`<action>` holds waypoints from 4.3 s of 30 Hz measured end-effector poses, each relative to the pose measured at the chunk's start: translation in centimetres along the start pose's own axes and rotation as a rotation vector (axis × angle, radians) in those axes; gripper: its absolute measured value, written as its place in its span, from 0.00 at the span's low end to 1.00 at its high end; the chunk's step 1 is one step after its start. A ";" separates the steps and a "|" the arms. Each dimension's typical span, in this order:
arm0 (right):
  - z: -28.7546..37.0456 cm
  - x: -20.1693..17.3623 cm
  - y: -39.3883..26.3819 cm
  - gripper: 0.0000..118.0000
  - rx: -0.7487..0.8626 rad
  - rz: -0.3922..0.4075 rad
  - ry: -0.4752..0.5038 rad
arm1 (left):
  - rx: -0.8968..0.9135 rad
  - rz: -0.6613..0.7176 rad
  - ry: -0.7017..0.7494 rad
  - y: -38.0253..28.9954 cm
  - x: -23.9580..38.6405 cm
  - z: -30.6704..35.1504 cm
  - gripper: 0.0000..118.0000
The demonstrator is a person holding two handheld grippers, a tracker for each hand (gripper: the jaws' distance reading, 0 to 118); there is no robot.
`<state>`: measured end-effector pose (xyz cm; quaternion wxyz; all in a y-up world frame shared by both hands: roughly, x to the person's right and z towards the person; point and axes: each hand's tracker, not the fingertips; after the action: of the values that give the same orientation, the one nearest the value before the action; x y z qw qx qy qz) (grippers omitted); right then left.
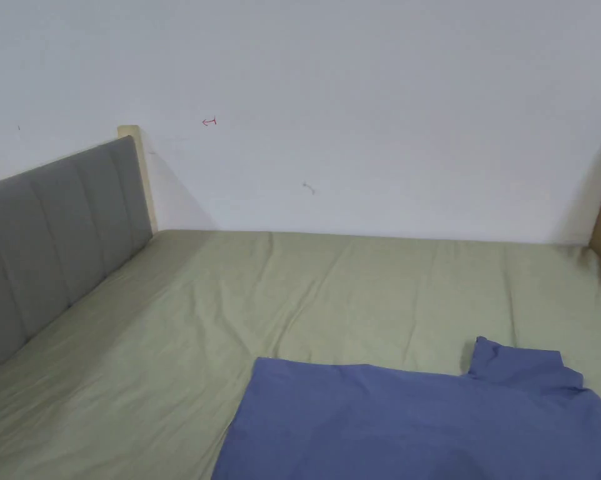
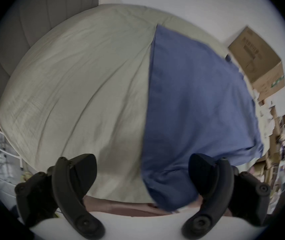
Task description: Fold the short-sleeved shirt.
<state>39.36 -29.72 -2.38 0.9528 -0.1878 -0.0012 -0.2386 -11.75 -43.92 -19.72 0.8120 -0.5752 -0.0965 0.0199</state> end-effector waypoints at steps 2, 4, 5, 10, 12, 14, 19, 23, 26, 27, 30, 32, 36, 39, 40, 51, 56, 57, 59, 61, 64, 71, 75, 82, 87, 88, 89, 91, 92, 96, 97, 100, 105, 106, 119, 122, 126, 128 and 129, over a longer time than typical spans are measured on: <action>-0.2 0.3 -0.2 0.03 -0.014 -0.006 -0.010 | -0.012 -0.045 0.042 0.2 0.4 -1.5 0.82; -0.2 0.4 -0.6 0.03 -0.028 -0.004 -0.029 | -0.013 -0.088 0.070 -0.7 1.6 -2.2 0.84; -0.2 0.4 -0.7 0.03 -0.040 0.013 -0.061 | -0.017 -0.098 0.091 -0.5 2.0 -2.3 0.85; -0.3 1.1 -1.4 0.03 -0.070 0.059 -0.102 | -0.021 -0.133 0.109 -0.8 3.3 -0.5 0.72; 0.1 1.6 -1.7 0.03 -0.077 0.072 -0.128 | 0.014 -0.156 0.080 -1.7 3.9 1.1 0.43; 0.4 2.6 -1.8 0.03 -0.075 0.056 -0.144 | 0.029 -0.181 0.010 -2.4 4.7 1.9 0.04; 1.0 5.8 -1.9 0.03 -0.117 0.044 -0.221 | 0.098 -0.119 -0.095 -2.2 4.8 3.8 0.04; 1.3 9.3 -2.4 0.80 -0.263 -0.017 -0.200 | 0.164 -0.094 -0.111 -1.4 4.5 5.7 0.04; -0.2 11.3 -4.1 0.99 -0.468 0.008 -0.290 | 0.178 -0.083 -0.122 -1.4 4.5 6.3 0.04; -0.7 11.9 -4.7 0.99 -0.485 0.044 -0.326 | 0.179 -0.085 -0.124 -1.3 4.9 6.8 0.04; -2.9 14.4 -6.8 0.99 -0.648 0.066 -0.402 | 0.179 -0.109 -0.097 -1.6 5.5 6.8 0.04; -3.7 15.8 -8.2 0.98 -0.751 0.027 -0.426 | 0.171 -0.116 -0.082 -1.5 5.3 6.5 0.04; -2.1 15.0 -8.4 0.68 -0.708 0.087 -0.414 | 0.146 -0.117 -0.044 -1.8 5.2 6.1 0.04; -1.6 14.6 -7.6 0.19 -0.712 0.092 -0.408 | 0.120 -0.106 -0.049 -2.1 4.6 5.2 0.04; -1.2 14.9 -7.3 0.05 -0.700 0.086 -0.387 | 0.113 -0.095 -0.062 -2.1 4.4 5.0 0.04; 3.1 13.9 -3.8 0.04 -0.638 -0.025 -0.236 | 0.214 -0.034 -0.107 -1.4 3.2 8.5 0.04; 3.9 12.9 0.4 0.04 -0.504 -0.109 -0.178 | 0.238 0.004 -0.134 0.8 3.5 10.2 0.04; 3.4 12.9 1.4 0.04 -0.484 -0.126 -0.171 | 0.248 0.010 -0.136 1.8 3.6 10.3 0.04; 1.8 13.3 3.6 0.04 -0.464 -0.155 -0.162 | 0.274 0.035 -0.156 4.2 4.0 10.3 0.04; -0.7 12.4 5.7 0.04 -0.444 -0.142 -0.159 | 0.293 0.073 -0.184 6.9 4.3 9.7 0.04; -6.0 13.8 8.1 0.04 -0.438 -0.169 -0.182 | 0.282 0.172 -0.247 11.9 4.2 7.1 0.04; -18.5 18.1 8.5 0.32 -0.456 -0.388 -0.344 | 0.156 0.315 -0.280 19.6 4.0 -1.6 0.13; -19.5 18.8 8.5 0.87 -0.347 -0.379 -0.418 | 0.263 0.312 -0.305 19.3 4.1 -0.8 0.92; -13.7 14.8 8.2 0.86 -0.253 -0.223 -0.351 | 0.412 0.146 -0.280 16.2 5.2 4.1 0.96; -5.4 7.9 5.7 0.24 -0.004 -0.009 -0.087 | 0.678 -0.043 -0.284 8.7 7.8 9.7 0.29; -4.2 6.4 5.1 0.03 0.030 0.027 -0.050 | 0.724 -0.082 -0.266 7.3 8.3 10.7 0.04; -3.5 5.1 4.7 0.01 0.041 0.071 -0.051 | 0.745 -0.119 -0.228 5.9 9.0 11.5 0.04; -2.3 3.4 3.8 0.01 0.064 0.115 -0.098 | 0.752 -0.136 -0.169 4.3 9.6 12.4 0.00; -2.3 3.0 3.8 0.00 0.033 0.084 -0.027 | 0.728 -0.125 -0.201 3.9 9.3 12.8 0.00; -2.0 1.7 3.5 0.00 0.017 0.080 0.011 | 0.465 -0.079 -0.152 5.8 8.2 11.6 0.00; -2.0 1.7 3.4 0.00 0.015 0.088 0.046 | 0.354 -0.086 -0.122 6.9 7.6 10.3 0.00; -2.3 1.8 3.2 0.00 -0.004 0.092 0.041 | 0.201 -0.081 -0.124 9.3 5.6 4.6 0.00; -2.4 1.7 2.3 0.00 -0.102 0.099 0.072 | 0.164 -0.058 -0.040 11.4 4.0 -1.8 0.77; -2.4 1.6 2.0 0.00 -0.112 0.115 0.067 | 0.169 -0.048 -0.036 11.6 3.8 -2.6 0.92; -4.6 2.4 2.7 0.00 -0.160 0.128 0.022 | 0.190 -0.155 0.049 10.6 6.6 -4.1 0.21; -5.3 5.2 3.4 0.00 -0.157 0.042 -0.027 | 0.206 -0.092 -0.147 10.3 7.4 -2.3 0.05; -7.1 10.1 4.8 0.00 -0.198 -0.125 -0.140 | 0.256 -0.115 -0.066 10.2 7.5 -0.6 0.05; -9.0 13.2 5.3 0.25 -0.293 -0.232 -0.209 | 0.260 -0.105 -0.064 10.5 6.6 -0.6 0.05; -10.3 14.8 5.3 0.62 -0.387 -0.297 -0.237 | 0.257 -0.094 -0.065 10.7 6.4 -0.4 0.05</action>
<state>54.02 -35.79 -12.53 0.8471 -0.3907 -0.0946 -0.3477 -4.59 -39.74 -28.99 0.8754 -0.4604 -0.1464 0.0125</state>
